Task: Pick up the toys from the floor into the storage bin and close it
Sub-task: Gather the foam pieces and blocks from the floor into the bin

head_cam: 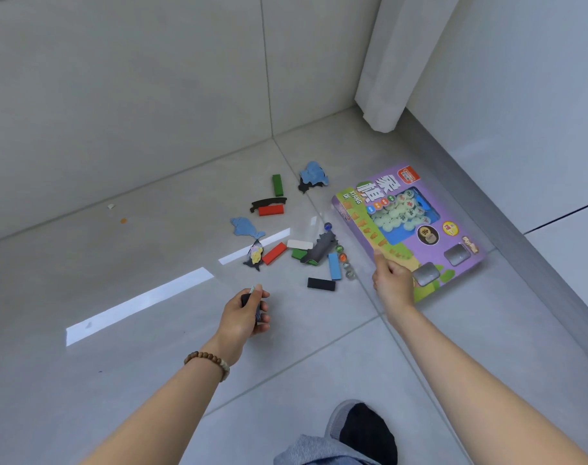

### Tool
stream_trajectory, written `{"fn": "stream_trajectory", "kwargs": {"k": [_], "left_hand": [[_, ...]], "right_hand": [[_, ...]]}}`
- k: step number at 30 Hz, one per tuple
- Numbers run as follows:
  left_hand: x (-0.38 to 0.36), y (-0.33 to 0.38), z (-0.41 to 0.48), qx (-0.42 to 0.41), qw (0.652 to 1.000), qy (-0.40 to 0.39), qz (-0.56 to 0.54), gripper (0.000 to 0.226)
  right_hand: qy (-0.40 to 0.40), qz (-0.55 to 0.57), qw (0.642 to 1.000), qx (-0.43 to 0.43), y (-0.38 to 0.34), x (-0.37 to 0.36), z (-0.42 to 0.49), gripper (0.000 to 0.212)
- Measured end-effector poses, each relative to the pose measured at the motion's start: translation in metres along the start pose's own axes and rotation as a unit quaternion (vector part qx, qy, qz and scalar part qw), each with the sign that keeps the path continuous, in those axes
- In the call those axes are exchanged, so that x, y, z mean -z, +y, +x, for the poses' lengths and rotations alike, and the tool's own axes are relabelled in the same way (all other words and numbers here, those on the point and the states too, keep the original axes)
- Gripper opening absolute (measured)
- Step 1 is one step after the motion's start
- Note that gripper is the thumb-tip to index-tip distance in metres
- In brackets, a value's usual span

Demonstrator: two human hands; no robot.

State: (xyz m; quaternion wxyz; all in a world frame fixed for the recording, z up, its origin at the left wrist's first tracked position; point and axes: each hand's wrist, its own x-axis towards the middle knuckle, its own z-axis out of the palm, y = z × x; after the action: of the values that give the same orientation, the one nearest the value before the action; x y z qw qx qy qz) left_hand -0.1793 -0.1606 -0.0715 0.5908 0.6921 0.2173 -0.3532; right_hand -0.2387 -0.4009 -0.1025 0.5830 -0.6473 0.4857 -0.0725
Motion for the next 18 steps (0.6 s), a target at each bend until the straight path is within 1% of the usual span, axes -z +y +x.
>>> {"fn": "stream_trajectory", "kwargs": {"k": [2, 5, 7, 9, 10, 11, 12, 13, 14, 15, 16, 18], "left_hand": [[-0.004, 0.001, 0.002, 0.001, 1.000, -0.001, 0.003, 0.026], [-0.008, 0.006, 0.006, -0.002, 1.000, -0.008, 0.004, 0.026], [-0.010, 0.011, 0.008, -0.004, 1.000, -0.011, 0.011, 0.026], [-0.012, 0.015, 0.011, -0.007, 1.000, -0.015, 0.016, 0.026], [-0.013, 0.016, 0.012, -0.009, 1.000, -0.019, 0.015, 0.026], [-0.014, 0.017, 0.013, -0.010, 1.000, -0.021, 0.015, 0.026], [-0.015, 0.017, 0.013, -0.009, 1.000, -0.022, 0.015, 0.026], [-0.016, 0.017, 0.013, -0.009, 1.000, -0.022, 0.014, 0.026], [-0.016, 0.017, 0.013, -0.007, 1.000, -0.022, 0.014, 0.026], [-0.017, 0.017, 0.013, -0.005, 1.000, -0.022, 0.015, 0.026], [-0.017, 0.017, 0.012, -0.004, 1.000, -0.023, 0.016, 0.026], [-0.018, 0.018, 0.012, -0.004, 0.999, -0.028, 0.017, 0.026]], "right_hand": [[-0.009, -0.026, 0.999, 0.028, 0.000, 0.002, 0.004, 0.057], [-0.009, -0.035, 0.998, 0.055, -0.014, 0.008, 0.010, 0.053], [-0.019, -0.038, 0.998, 0.046, -0.024, 0.015, 0.015, 0.054], [-0.040, -0.016, 0.999, 0.007, -0.029, 0.018, 0.014, 0.050], [-0.054, 0.032, 0.998, -0.021, -0.031, 0.017, 0.011, 0.043], [-0.069, 0.111, 0.990, -0.059, -0.030, 0.015, 0.008, 0.038], [-0.081, 0.200, 0.971, -0.102, -0.028, 0.013, 0.004, 0.037], [-0.086, 0.264, 0.951, -0.134, -0.025, 0.010, 0.001, 0.039], [-0.088, 0.294, 0.940, -0.152, -0.021, 0.008, -0.002, 0.041], [-0.093, 0.291, 0.940, -0.155, -0.017, 0.006, -0.004, 0.042], [-0.097, 0.255, 0.952, -0.139, -0.012, 0.004, -0.006, 0.039], [-0.099, 0.128, 0.984, -0.071, -0.005, 0.001, -0.008, 0.027]]}}
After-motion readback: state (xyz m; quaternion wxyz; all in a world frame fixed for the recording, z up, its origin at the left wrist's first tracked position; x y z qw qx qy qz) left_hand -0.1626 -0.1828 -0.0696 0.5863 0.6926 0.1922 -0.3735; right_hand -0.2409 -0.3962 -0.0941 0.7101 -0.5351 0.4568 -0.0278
